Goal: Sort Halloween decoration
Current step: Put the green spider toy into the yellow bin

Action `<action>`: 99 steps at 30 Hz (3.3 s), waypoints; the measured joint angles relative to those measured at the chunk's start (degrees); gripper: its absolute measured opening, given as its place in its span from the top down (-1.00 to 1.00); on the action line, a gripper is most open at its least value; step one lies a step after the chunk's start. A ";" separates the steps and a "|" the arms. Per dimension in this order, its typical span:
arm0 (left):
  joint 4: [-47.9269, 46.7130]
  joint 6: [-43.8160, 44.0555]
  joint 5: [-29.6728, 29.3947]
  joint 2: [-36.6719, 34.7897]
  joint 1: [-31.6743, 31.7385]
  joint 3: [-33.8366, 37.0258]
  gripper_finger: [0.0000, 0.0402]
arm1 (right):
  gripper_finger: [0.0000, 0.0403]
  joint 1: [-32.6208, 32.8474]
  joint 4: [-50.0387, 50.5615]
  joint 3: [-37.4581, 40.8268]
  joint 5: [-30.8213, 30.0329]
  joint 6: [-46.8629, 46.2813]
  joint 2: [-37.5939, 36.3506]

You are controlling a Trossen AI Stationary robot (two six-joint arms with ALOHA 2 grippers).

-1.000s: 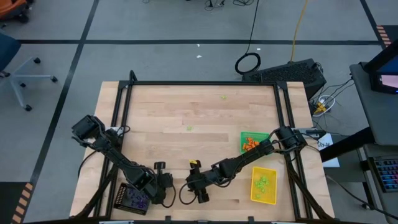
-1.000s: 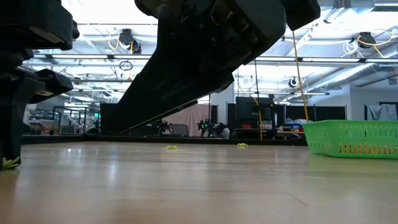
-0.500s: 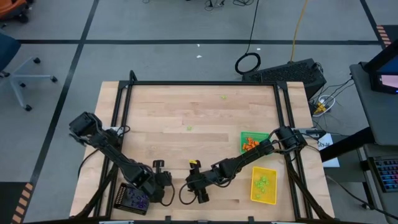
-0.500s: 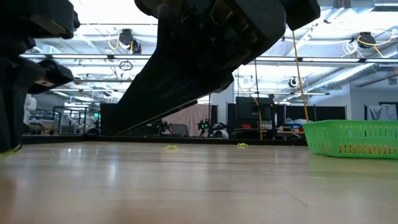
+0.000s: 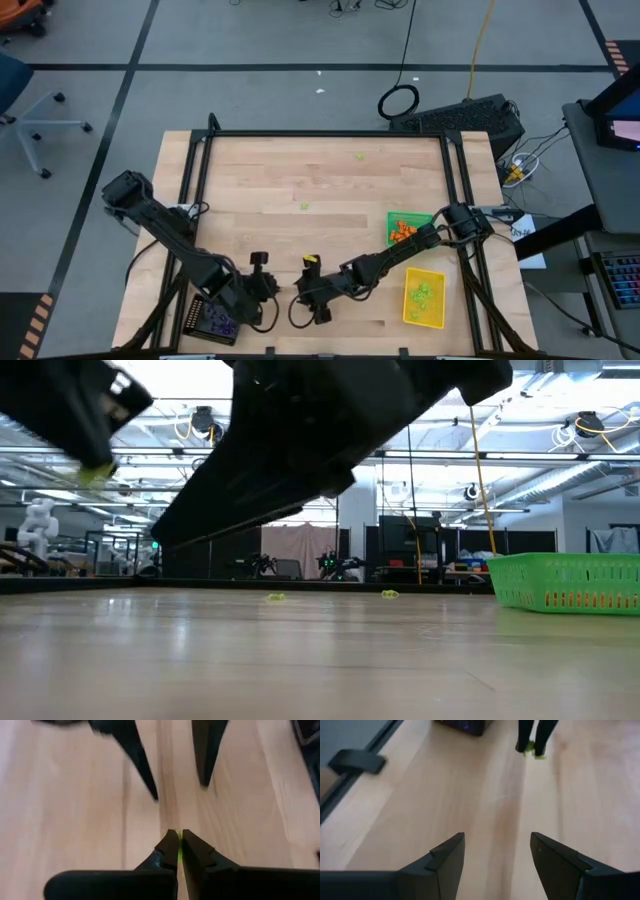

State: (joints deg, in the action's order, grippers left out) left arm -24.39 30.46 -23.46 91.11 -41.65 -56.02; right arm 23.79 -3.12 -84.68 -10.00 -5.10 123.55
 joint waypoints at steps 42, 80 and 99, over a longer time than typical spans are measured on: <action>26.94 -26.27 -19.89 -8.19 -0.03 2.30 0.96 | -0.07 6.85 1.60 0.04 -34.15 -1.26 -8.37; 17.34 -15.68 -18.73 -7.06 -1.29 2.32 0.96 | 0.03 -6.45 23.21 0.37 -6.05 -16.73 -1.44; 17.39 -15.72 -18.76 -7.06 -1.29 2.32 0.96 | 0.85 -6.58 24.42 0.35 -4.70 -15.49 -1.46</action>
State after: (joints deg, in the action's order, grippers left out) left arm -7.01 14.74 -42.22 84.05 -42.94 -53.69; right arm 17.21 21.30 -84.33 -14.70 -20.60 122.08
